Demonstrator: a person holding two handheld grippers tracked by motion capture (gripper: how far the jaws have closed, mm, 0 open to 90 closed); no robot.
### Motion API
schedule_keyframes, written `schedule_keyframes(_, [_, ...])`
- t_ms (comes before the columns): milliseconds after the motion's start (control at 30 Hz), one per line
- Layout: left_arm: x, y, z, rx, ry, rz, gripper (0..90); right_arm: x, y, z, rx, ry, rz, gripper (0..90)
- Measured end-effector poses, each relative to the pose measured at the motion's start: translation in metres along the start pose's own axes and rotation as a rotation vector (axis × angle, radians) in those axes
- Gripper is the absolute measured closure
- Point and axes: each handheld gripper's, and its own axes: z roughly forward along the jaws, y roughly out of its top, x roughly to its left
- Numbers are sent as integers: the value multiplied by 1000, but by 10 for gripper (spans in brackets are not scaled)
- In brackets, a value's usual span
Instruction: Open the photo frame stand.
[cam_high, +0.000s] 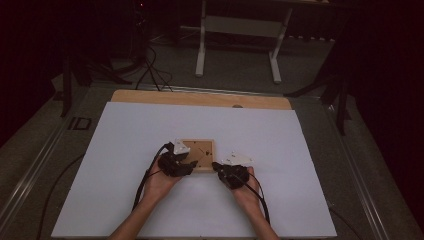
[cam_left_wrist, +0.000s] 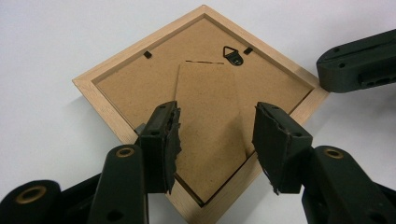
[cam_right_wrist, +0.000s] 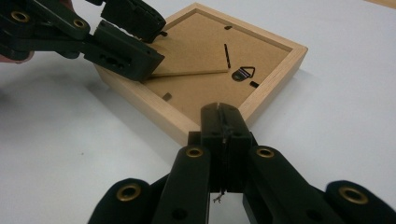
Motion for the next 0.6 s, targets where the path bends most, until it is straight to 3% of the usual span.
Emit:
schedule_keyframes(333, [2,0,0,10,9,-3,456,0,0,0,0,2,0,896])
schedule_keyframes(400, [4,-1,1,30,4,-12,445,0,0,0,0,1,-1,896])
schedule_keyframes(600, [4,-2,2,25,-9,-23,448,0,0,0,0,2,0,896])
